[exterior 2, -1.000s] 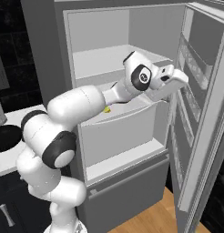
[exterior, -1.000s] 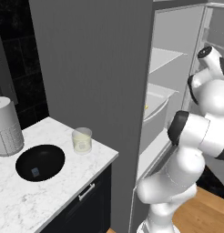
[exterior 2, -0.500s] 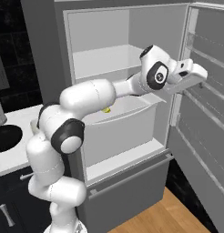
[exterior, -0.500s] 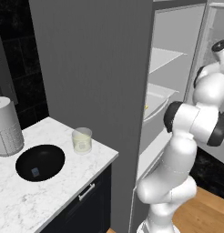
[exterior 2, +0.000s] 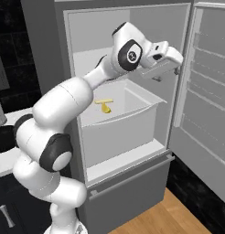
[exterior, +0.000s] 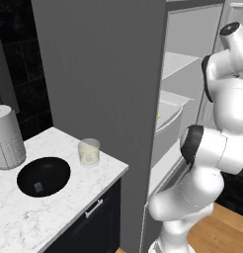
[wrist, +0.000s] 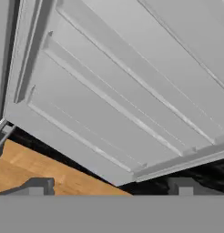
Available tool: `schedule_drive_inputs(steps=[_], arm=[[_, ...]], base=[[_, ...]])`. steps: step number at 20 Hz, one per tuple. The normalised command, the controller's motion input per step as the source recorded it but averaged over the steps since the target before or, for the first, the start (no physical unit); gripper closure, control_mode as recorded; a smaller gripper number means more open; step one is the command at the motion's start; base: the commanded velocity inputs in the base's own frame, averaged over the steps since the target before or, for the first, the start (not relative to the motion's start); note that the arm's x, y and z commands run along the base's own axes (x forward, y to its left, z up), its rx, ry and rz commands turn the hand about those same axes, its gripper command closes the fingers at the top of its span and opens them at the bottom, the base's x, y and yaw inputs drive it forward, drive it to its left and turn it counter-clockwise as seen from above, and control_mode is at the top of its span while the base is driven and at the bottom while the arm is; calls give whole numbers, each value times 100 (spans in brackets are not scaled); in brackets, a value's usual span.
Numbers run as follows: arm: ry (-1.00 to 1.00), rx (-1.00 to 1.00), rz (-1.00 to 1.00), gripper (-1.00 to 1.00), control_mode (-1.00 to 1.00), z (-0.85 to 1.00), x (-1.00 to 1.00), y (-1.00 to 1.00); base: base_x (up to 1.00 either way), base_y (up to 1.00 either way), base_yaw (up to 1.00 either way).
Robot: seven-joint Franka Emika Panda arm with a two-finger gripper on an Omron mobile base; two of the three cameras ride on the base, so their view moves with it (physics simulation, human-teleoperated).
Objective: Grab a lemon wedge from the fridge and one ice cube from the ice bowl, and put them in the glass of lemonade.
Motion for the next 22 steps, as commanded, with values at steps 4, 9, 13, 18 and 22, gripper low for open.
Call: schedule_drive_inputs(steps=[4,9,13,18,22], arm=[[-3,24,0,-100,-100,-2,-29,82],[-8,32,1,-100,-100,-63,-39,61],[-19,30,6,-100,-100,-97,-56,66],[-12,22,9,-100,-100,-69,-59,71],[-2,4,10,-100,-100,29,-89,66]], base=[[0,0,0],[0,0,0],[0,0,0],[0,0,0],[0,0,0]])
